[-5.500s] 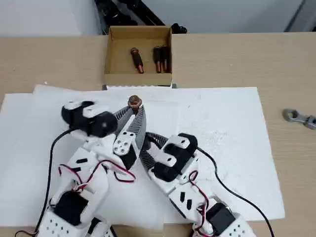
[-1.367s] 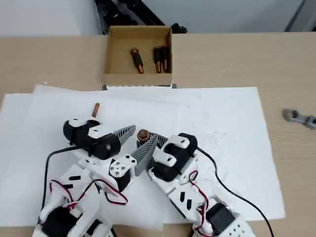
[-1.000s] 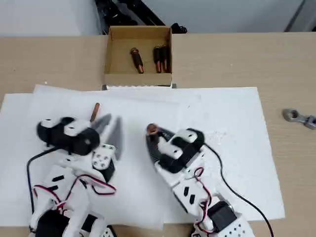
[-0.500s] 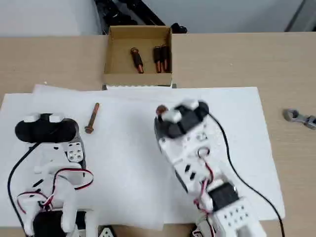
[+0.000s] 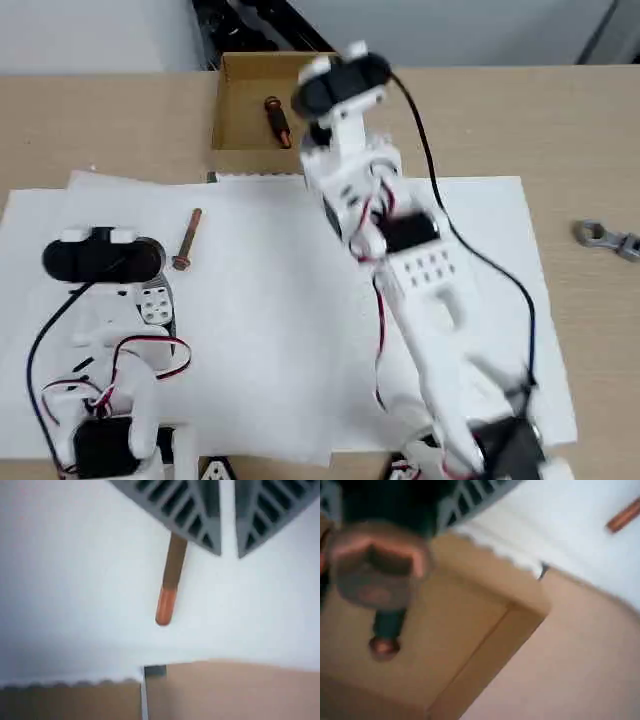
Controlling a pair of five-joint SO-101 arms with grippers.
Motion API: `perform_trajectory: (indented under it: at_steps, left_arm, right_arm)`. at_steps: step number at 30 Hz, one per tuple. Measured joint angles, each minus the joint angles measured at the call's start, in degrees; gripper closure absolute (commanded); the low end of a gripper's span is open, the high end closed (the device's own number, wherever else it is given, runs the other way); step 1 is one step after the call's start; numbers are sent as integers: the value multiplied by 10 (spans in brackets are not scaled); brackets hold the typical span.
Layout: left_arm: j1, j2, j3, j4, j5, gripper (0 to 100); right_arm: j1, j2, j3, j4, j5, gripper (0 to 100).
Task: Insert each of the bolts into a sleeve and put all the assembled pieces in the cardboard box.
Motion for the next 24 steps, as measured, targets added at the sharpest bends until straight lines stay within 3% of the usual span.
perform_trajectory:
  at_steps: [7, 14, 20, 24]
  left_arm:
    - [-11, 0, 23, -18, 0, 994]
    - [-90, 1, 31, -20, 1, 994]
    - [-97, 0, 34, -20, 0, 994]
    - [-98, 0, 34, -20, 0, 994]
  right_arm:
    - [28, 222, -200, 0, 0, 995]
    - [43, 431, -388, 0, 0, 995]
    - [41, 568, -526, 0, 0, 987]
    - [41, 629, -573, 0, 0, 931]
